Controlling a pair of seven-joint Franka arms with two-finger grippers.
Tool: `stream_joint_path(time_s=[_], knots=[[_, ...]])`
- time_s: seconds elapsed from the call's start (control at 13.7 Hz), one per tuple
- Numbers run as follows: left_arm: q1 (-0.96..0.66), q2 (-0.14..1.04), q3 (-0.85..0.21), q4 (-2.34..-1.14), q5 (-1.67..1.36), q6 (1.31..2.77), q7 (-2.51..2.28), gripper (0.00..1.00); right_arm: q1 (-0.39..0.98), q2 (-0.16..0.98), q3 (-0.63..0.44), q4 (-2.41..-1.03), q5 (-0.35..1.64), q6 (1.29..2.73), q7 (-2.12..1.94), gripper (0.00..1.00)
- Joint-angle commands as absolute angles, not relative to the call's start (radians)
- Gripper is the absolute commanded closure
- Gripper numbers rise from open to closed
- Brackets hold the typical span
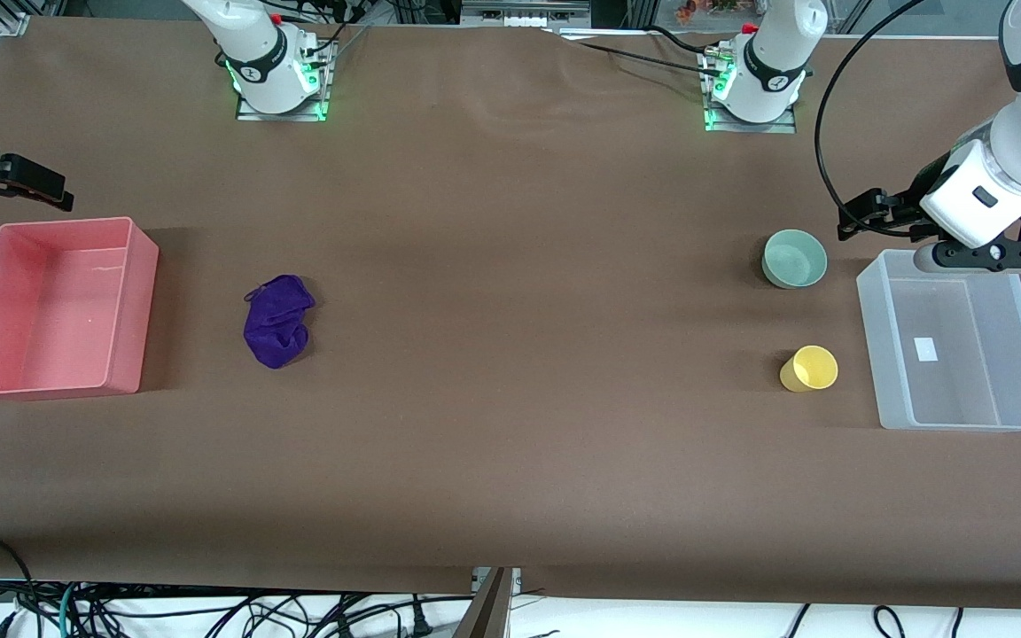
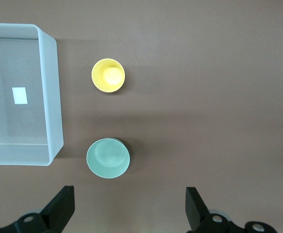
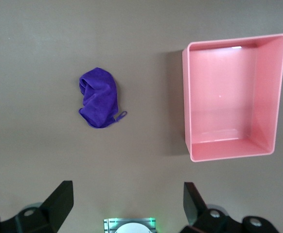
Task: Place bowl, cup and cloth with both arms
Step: 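Grasp the purple cloth with the right gripper while the left gripper grasps the bowl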
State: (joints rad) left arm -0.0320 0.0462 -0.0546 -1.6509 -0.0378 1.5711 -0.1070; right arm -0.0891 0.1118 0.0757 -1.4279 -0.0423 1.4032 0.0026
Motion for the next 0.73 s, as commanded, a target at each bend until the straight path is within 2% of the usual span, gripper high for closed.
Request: stream_joint_path(time_s=[0.0,0.29,0.66], knots=[[-0.04,0.048,-0.054,-1.631,-0.014,1.548,-0.112,0.0,-0.072,0.158,0.067,-1.428,-0.026,1.422,-0.005,0.0],[-0.038,0.048,-0.049,-1.637,-0.011,1.514,-0.104,0.0,-0.038,0.211,0.067,-1.457,-0.028,1.491,-0.005,0.0],[-0.018,0.054,-0.052,-1.701,0.075,1.52,-0.02,0.0,-0.04,0.227,0.098,-1.637,-0.017,1.664,0.014,0.0]])
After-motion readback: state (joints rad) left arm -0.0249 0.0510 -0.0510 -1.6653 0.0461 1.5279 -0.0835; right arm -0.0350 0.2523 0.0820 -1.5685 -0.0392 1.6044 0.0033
